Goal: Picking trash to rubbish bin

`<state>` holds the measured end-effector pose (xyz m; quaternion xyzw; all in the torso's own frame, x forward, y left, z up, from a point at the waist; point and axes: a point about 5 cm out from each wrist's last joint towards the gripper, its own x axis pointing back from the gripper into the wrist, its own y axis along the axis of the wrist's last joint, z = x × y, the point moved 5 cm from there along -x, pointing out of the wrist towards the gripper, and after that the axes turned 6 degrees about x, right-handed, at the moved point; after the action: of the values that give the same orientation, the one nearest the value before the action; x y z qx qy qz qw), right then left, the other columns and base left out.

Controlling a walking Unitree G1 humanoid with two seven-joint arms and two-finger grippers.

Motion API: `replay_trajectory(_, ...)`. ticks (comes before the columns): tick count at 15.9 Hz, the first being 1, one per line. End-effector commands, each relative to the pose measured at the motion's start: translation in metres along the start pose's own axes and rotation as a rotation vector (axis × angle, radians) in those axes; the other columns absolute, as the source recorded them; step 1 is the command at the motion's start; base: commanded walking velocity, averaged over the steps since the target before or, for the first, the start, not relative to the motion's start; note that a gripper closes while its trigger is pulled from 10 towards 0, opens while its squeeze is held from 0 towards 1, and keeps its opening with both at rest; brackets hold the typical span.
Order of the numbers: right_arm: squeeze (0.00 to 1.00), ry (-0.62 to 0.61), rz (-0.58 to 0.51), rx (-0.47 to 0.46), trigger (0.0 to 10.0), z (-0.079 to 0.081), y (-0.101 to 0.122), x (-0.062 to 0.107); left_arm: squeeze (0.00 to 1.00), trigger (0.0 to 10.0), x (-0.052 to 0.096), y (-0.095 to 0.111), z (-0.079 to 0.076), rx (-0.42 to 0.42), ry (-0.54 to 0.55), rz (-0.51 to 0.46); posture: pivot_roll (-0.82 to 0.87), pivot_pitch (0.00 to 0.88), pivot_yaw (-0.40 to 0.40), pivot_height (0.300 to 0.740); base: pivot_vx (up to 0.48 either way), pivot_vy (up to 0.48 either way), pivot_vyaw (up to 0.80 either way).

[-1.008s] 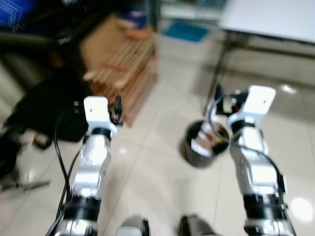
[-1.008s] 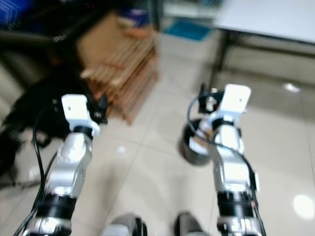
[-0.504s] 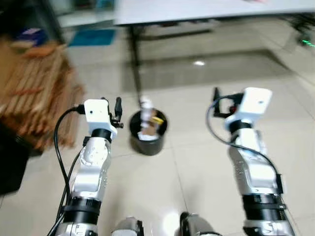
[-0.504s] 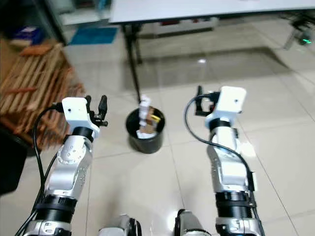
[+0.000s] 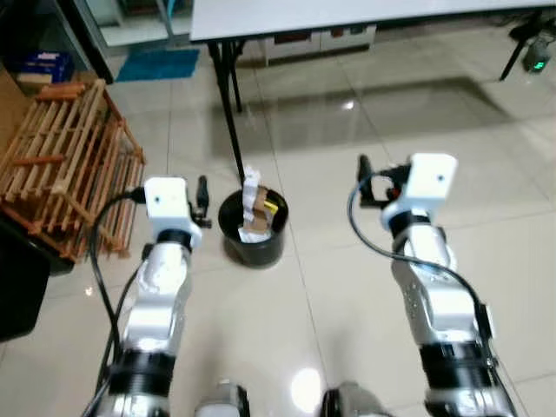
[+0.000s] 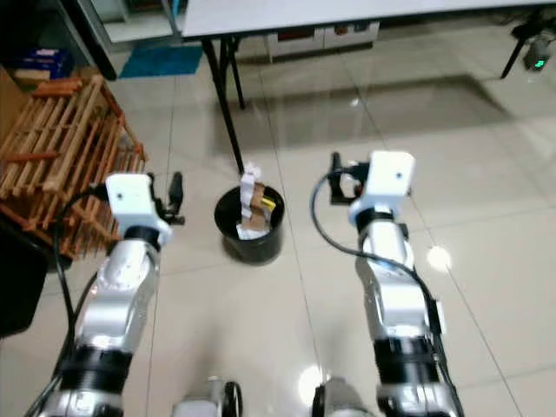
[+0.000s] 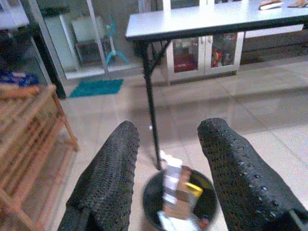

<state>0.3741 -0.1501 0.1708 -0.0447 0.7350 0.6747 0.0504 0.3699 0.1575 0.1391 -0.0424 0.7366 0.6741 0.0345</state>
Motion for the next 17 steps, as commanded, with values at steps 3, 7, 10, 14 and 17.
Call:
replay_trajectory(3, 0.00, 0.003, 0.018, 0.006, 10.0, 0.0012, -0.0042, 0.0020, 0.00, 10.0, 0.0021, -0.0040, 0.0018, -0.008, 0.014, 0.021, 0.01, 0.184, 0.090, 0.720, 0.000, -0.477, 0.80)
replay_trajectory(7, 0.00, 0.007, 0.024, 0.000, 10.0, 0.0012, -0.0046, 0.0027, 0.00, 10.0, 0.0028, -0.0049, 0.0023, -0.008, 0.017, 0.026, 0.00, 0.186, 0.090, 0.720, 0.000, -0.470, 0.16)
replay_trajectory(10, 0.00, 0.011, 0.031, 0.003, 10.0, 0.0022, -0.0060, 0.0030, 0.00, 10.0, 0.0030, -0.0052, 0.0023, -0.008, 0.017, 0.028, 0.00, 0.182, 0.090, 0.720, 0.000, -0.470, 0.00)
replay_trajectory(14, 0.00, 0.018, 0.044, 0.009, 10.0, 0.0045, -0.0089, 0.0028, 0.00, 10.0, 0.0028, -0.0058, 0.0028, -0.010, 0.015, 0.032, 0.01, 0.168, 0.091, 0.720, 0.000, -0.469, 0.00)
replay_trajectory(17, 0.00, 0.013, 0.044, 0.013, 10.0, 0.0028, -0.0090, 0.0012, 0.00, 10.0, 0.0012, -0.0050, 0.0001, -0.015, -0.009, 0.028, 0.01, 0.150, 0.094, 0.720, 0.000, -0.449, 0.00)
